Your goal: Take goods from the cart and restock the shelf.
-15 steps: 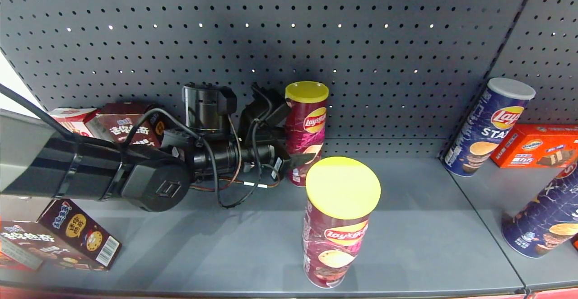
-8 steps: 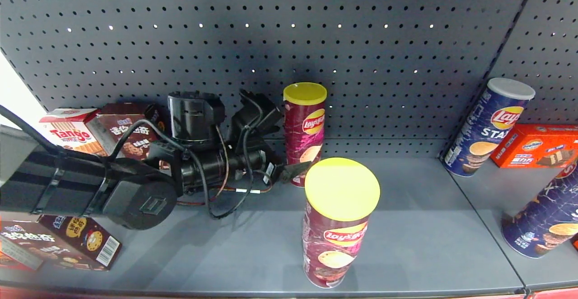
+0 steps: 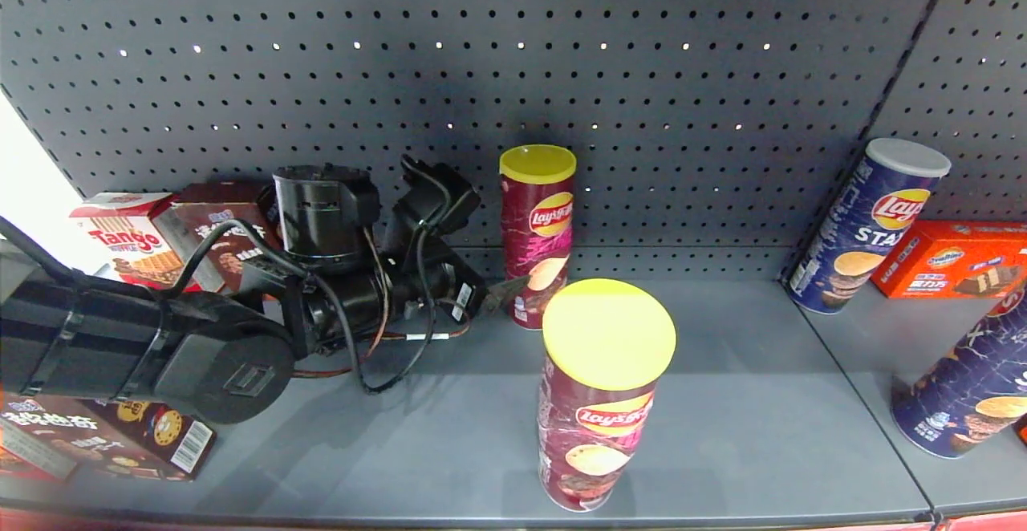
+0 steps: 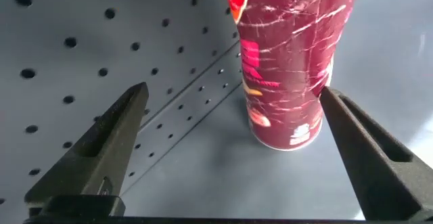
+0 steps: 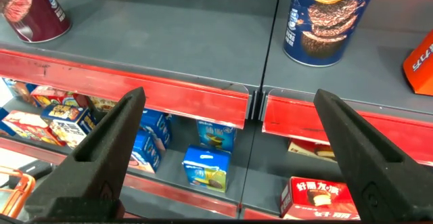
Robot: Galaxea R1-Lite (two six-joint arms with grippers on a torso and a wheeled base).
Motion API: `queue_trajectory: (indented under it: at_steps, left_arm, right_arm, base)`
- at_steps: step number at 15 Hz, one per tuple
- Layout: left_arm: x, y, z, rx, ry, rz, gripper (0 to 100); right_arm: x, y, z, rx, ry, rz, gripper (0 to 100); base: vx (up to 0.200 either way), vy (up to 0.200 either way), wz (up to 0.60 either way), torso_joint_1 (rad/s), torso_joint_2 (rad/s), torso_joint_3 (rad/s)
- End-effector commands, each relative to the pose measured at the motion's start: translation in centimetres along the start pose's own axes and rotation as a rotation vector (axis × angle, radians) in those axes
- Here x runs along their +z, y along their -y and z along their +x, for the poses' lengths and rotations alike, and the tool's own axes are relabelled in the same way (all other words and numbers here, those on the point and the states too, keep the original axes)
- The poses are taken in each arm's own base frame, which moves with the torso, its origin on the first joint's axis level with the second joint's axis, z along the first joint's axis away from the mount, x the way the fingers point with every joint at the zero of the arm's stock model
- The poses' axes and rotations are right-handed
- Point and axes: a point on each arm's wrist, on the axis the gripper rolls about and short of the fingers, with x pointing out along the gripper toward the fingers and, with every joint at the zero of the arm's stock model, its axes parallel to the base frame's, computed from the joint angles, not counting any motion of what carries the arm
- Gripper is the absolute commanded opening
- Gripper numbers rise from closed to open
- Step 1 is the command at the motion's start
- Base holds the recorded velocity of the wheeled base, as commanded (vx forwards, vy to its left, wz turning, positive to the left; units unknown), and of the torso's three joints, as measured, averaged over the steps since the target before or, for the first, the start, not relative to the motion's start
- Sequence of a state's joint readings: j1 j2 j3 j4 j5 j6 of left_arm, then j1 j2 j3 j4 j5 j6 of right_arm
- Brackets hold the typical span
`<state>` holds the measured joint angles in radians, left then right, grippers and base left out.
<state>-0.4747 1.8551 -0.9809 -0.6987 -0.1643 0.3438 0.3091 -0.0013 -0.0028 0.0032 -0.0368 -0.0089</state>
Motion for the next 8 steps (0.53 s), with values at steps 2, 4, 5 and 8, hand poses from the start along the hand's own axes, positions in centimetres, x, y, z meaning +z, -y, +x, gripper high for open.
queue_trajectory:
  at_steps: [2, 4, 5, 8]
  left_arm:
    - [-0.09, -0.22, -0.05, 0.008, -0.003, -0.002, 100]
    - [-0.24, -0.45, -0.16, 0.016, -0.008, -0.005, 100]
    - [-0.36, -0.64, -0.21, 0.025, -0.013, -0.006, 100]
    - [-0.53, -0.79, -0.31, 0.032, -0.018, -0.008, 100]
  right_arm:
    - [0.01, 0.00, 0.01, -0.002, -0.001, 0.000, 100]
    - [-0.03, 0.00, 0.02, 0.001, -0.002, 0.000, 100]
    - [0.01, 0.00, 0.01, -0.001, -0.001, 0.000, 100]
    - [0.01, 0.00, 0.01, -0.001, -0.001, 0.000, 100]
  base:
    - [0.000, 0.000, 0.00, 0.000, 0.00, 0.000]
    - [0.000, 0.000, 0.00, 0.000, 0.00, 0.000]
    - [0.000, 0.000, 0.00, 0.000, 0.00, 0.000]
    - [0.000, 0.000, 0.00, 0.000, 0.00, 0.000]
